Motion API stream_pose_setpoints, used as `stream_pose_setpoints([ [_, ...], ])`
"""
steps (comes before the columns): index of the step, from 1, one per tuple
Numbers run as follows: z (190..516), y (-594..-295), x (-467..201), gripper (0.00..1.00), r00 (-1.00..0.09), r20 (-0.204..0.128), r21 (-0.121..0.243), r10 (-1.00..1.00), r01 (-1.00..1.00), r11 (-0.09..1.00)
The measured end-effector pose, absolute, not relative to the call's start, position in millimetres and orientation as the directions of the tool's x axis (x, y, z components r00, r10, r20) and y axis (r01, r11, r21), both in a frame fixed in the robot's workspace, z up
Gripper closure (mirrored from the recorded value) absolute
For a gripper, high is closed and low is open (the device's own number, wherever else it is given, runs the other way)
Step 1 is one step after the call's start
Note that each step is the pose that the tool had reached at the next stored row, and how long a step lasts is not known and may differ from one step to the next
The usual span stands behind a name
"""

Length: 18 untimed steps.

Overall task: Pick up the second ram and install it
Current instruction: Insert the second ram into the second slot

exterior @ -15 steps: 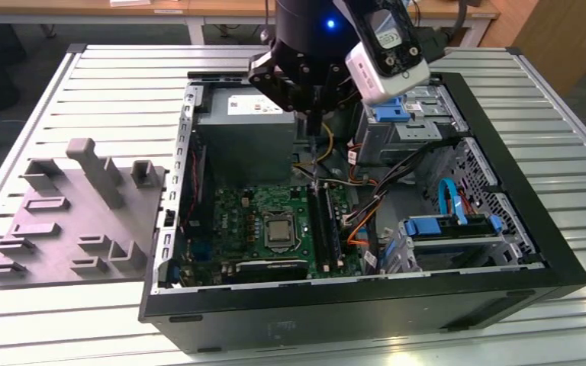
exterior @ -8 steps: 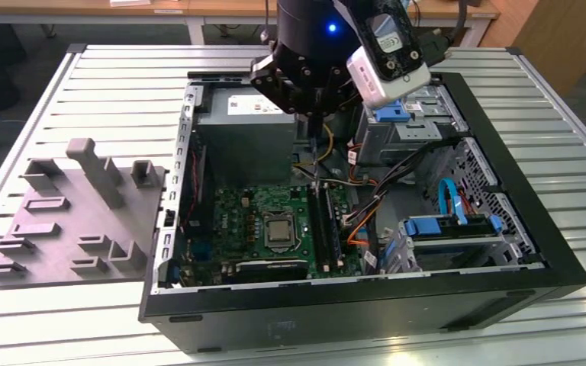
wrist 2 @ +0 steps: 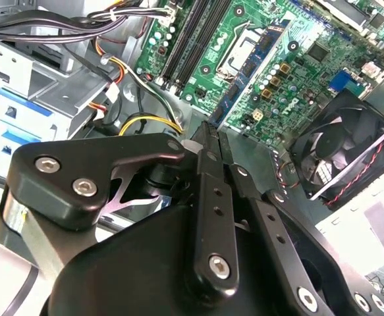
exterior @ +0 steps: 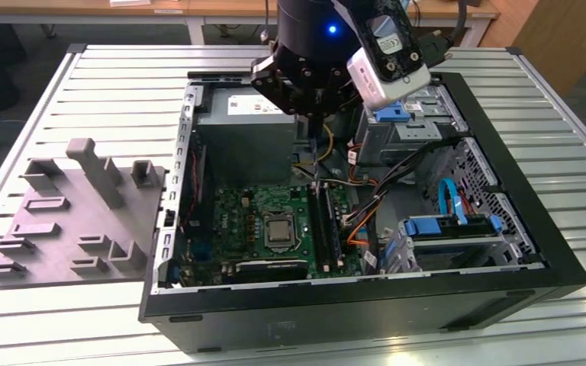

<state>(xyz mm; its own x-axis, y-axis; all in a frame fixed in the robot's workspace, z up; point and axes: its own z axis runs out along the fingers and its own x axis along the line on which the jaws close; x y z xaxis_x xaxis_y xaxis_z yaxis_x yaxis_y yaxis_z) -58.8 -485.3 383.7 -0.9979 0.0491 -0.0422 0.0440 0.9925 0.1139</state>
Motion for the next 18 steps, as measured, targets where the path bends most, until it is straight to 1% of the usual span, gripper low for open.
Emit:
stream_pose_setpoints([
  [4, 383.5, -485.3, -58.5, 0.88, -0.998, -0.041, 0.106, 0.047, 0.042, 0.993],
  [18, 378.5, -485.3, -54.3, 0.88, -0.999, -0.041, 0.106, 0.026, 0.021, 0.994],
])
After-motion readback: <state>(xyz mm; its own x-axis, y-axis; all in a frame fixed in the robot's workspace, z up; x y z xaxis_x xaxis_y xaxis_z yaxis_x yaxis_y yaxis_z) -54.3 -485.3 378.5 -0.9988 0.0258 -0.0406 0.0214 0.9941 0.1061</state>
